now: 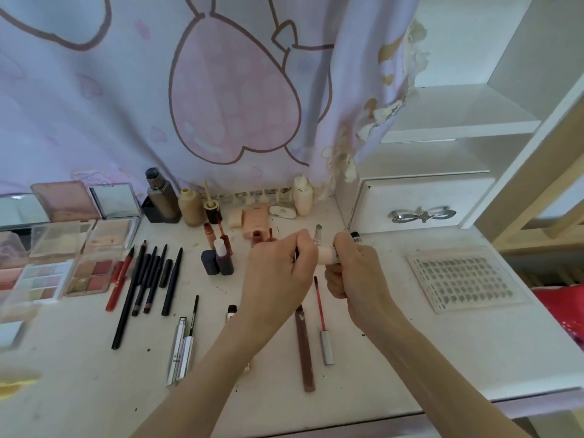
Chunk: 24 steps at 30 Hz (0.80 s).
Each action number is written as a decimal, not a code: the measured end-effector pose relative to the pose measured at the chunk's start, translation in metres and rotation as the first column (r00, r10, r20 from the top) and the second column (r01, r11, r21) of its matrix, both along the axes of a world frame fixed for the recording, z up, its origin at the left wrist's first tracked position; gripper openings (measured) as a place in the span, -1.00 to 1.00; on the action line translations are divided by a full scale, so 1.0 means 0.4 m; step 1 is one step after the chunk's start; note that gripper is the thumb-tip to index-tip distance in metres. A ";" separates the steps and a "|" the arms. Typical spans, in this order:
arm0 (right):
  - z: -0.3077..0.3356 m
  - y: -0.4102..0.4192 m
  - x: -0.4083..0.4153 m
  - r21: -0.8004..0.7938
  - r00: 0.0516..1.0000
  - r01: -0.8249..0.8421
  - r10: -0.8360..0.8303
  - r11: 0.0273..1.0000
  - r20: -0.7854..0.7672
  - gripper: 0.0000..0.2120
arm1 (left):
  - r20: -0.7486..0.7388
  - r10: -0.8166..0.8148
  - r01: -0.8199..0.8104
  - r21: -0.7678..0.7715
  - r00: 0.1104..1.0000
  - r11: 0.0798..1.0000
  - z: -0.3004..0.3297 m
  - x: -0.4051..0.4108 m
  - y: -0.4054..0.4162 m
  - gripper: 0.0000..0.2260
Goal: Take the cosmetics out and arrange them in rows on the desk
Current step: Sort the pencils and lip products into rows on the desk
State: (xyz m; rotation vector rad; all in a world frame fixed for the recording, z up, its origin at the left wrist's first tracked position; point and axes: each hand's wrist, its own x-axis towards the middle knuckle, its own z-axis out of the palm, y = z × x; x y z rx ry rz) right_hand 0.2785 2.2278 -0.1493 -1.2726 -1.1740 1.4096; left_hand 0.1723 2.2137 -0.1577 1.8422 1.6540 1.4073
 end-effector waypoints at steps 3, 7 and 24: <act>0.011 -0.040 -0.002 0.280 0.985 0.019 -0.066 0.960 0.160 -0.43 | 0.399 0.053 0.065 -0.277 0.915 0.959 0.012 0.020 -0.037 -0.58; 0.021 -0.089 -0.001 0.506 0.944 -0.076 -0.102 0.859 0.315 -0.55 | 0.578 0.130 0.215 -0.490 0.806 0.845 0.033 0.002 -0.083 -0.61; 0.038 -0.230 -0.011 0.130 0.969 -0.191 0.166 0.973 0.183 -0.57 | -0.039 -0.198 0.188 -0.177 0.980 0.966 0.045 -0.118 -0.286 -0.85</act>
